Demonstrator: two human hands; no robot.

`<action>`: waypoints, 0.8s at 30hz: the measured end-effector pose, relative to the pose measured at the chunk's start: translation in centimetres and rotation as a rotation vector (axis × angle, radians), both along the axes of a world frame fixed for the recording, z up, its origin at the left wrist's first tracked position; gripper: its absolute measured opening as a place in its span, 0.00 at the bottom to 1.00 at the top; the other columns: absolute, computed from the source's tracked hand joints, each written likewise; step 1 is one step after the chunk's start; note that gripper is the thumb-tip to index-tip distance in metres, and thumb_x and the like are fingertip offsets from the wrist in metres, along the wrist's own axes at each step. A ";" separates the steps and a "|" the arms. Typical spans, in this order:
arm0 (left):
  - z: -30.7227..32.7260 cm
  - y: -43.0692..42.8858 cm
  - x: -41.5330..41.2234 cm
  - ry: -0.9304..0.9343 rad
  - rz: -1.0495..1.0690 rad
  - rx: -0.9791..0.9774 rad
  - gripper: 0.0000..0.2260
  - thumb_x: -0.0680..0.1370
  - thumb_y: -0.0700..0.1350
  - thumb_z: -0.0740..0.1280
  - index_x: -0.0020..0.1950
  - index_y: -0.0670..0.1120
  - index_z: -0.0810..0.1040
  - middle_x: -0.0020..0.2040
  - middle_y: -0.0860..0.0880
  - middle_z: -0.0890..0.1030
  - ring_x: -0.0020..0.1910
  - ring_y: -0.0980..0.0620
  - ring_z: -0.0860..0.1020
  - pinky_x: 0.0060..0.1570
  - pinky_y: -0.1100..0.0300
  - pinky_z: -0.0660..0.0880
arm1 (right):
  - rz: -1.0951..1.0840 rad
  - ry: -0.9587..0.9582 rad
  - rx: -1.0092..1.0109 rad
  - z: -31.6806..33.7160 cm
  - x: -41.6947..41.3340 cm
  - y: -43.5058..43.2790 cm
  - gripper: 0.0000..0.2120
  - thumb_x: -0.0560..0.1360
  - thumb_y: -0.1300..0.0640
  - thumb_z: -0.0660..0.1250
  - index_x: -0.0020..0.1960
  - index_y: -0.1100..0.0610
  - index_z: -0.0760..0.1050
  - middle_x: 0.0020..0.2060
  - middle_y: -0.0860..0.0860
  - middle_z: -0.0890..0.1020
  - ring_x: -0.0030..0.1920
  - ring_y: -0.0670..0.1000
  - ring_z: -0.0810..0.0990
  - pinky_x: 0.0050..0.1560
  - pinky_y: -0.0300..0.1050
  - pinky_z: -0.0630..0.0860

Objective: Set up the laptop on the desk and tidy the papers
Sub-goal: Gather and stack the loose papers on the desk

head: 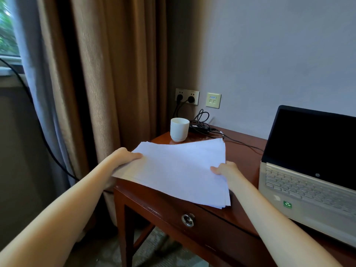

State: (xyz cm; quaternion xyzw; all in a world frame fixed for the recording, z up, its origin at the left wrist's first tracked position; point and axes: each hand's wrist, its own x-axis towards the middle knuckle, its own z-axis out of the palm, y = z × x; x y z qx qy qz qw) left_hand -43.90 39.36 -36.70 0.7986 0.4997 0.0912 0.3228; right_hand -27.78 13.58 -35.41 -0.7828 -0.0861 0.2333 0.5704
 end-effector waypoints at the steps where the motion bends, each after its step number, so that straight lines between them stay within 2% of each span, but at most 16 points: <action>1: 0.2 -0.2 0.0 -0.057 -0.003 -0.041 0.26 0.74 0.58 0.68 0.60 0.38 0.75 0.56 0.43 0.79 0.51 0.44 0.77 0.49 0.56 0.71 | -0.012 -0.031 0.053 0.0 0.1 -0.3 0.17 0.75 0.69 0.65 0.64 0.66 0.70 0.59 0.60 0.77 0.54 0.58 0.77 0.52 0.48 0.73; 4: 0.6 -1.4 0.4 -0.438 -0.017 -0.306 0.18 0.76 0.46 0.69 0.61 0.36 0.73 0.50 0.43 0.80 0.45 0.46 0.79 0.50 0.54 0.75 | -0.004 -0.126 0.202 0.2 0.4 -1.4 0.17 0.75 0.71 0.64 0.63 0.64 0.71 0.57 0.59 0.79 0.49 0.56 0.77 0.51 0.49 0.74; 6: 1.2 -2.4 1.0 -0.687 -0.071 -0.414 0.09 0.78 0.39 0.66 0.56 0.38 0.72 0.47 0.44 0.78 0.41 0.49 0.78 0.46 0.54 0.76 | -0.029 -0.196 0.278 1.0 0.8 -1.9 0.18 0.74 0.71 0.64 0.62 0.63 0.71 0.53 0.57 0.78 0.48 0.55 0.77 0.49 0.48 0.74; 7: 1.5 -2.6 1.4 -0.760 -0.100 -0.396 0.04 0.78 0.38 0.65 0.51 0.41 0.72 0.48 0.43 0.77 0.40 0.50 0.78 0.44 0.55 0.76 | -0.047 -0.221 0.325 1.3 1.1 -2.1 0.18 0.74 0.72 0.64 0.62 0.63 0.71 0.51 0.56 0.78 0.48 0.55 0.77 0.47 0.47 0.75; 8: 2.1 -3.0 1.9 -0.821 -0.118 -0.360 0.03 0.78 0.38 0.65 0.47 0.43 0.71 0.48 0.43 0.77 0.40 0.50 0.77 0.41 0.56 0.77 | -0.066 -0.241 0.371 1.8 1.3 -2.2 0.18 0.74 0.72 0.64 0.62 0.63 0.71 0.51 0.56 0.78 0.48 0.54 0.77 0.47 0.47 0.74; 11: 3.5 -3.6 3.5 -0.959 -0.159 -0.229 0.08 0.77 0.38 0.66 0.43 0.48 0.70 0.40 0.46 0.76 0.37 0.49 0.76 0.33 0.60 0.76 | -0.113 -0.295 0.480 3.2 2.0 -2.1 0.17 0.75 0.71 0.63 0.63 0.64 0.69 0.52 0.55 0.77 0.49 0.54 0.76 0.48 0.47 0.73; 13: 4.2 -3.5 4.4 -1.032 -0.201 -0.198 0.08 0.78 0.38 0.66 0.45 0.49 0.70 0.39 0.46 0.75 0.39 0.46 0.74 0.36 0.56 0.75 | -0.134 -0.336 0.541 4.0 2.6 -2.1 0.17 0.76 0.71 0.63 0.63 0.62 0.70 0.51 0.53 0.76 0.50 0.53 0.76 0.46 0.44 0.72; 15: 4.7 -3.2 4.9 -1.071 -0.261 -0.210 0.06 0.78 0.39 0.65 0.50 0.49 0.71 0.45 0.46 0.77 0.43 0.46 0.76 0.44 0.53 0.77 | -0.116 -0.366 0.583 4.9 3.2 -2.0 0.18 0.75 0.69 0.64 0.64 0.61 0.70 0.50 0.51 0.78 0.49 0.51 0.77 0.44 0.41 0.73; 17: 5.0 -2.7 5.2 -1.083 -0.322 -0.209 0.11 0.77 0.41 0.66 0.58 0.48 0.71 0.51 0.47 0.79 0.47 0.49 0.79 0.46 0.55 0.78 | -0.075 -0.368 0.602 5.7 3.9 -2.2 0.18 0.74 0.67 0.67 0.62 0.59 0.71 0.45 0.48 0.79 0.44 0.49 0.79 0.39 0.36 0.75; 19: 5.4 -2.3 5.2 -1.078 -0.373 -0.168 0.14 0.76 0.44 0.68 0.61 0.49 0.71 0.53 0.49 0.79 0.49 0.51 0.80 0.48 0.56 0.79 | -0.065 -0.363 0.632 6.2 4.2 -2.4 0.18 0.72 0.65 0.70 0.59 0.57 0.71 0.43 0.46 0.79 0.42 0.47 0.79 0.35 0.32 0.76; 20: 5.6 -2.2 5.1 -1.076 -0.386 -0.159 0.16 0.75 0.47 0.69 0.61 0.50 0.71 0.53 0.49 0.79 0.50 0.51 0.79 0.51 0.54 0.79 | -0.064 -0.365 0.650 6.3 4.3 -2.5 0.18 0.72 0.65 0.70 0.58 0.56 0.70 0.43 0.45 0.78 0.44 0.49 0.78 0.38 0.32 0.76; 22: 5.9 -1.9 5.0 -1.060 -0.427 -0.199 0.27 0.65 0.58 0.75 0.59 0.51 0.72 0.53 0.50 0.79 0.51 0.51 0.80 0.52 0.53 0.78 | -0.046 -0.358 0.665 6.1 4.4 -2.6 0.20 0.72 0.65 0.70 0.61 0.56 0.70 0.46 0.45 0.77 0.54 0.51 0.76 0.54 0.38 0.73; 24: 5.9 -1.9 5.2 -1.022 -0.458 -0.221 0.38 0.51 0.66 0.77 0.56 0.52 0.74 0.51 0.50 0.81 0.49 0.52 0.81 0.47 0.57 0.79 | -0.030 -0.338 0.649 5.3 4.5 -2.4 0.22 0.72 0.65 0.69 0.64 0.57 0.69 0.51 0.46 0.76 0.60 0.51 0.73 0.56 0.39 0.65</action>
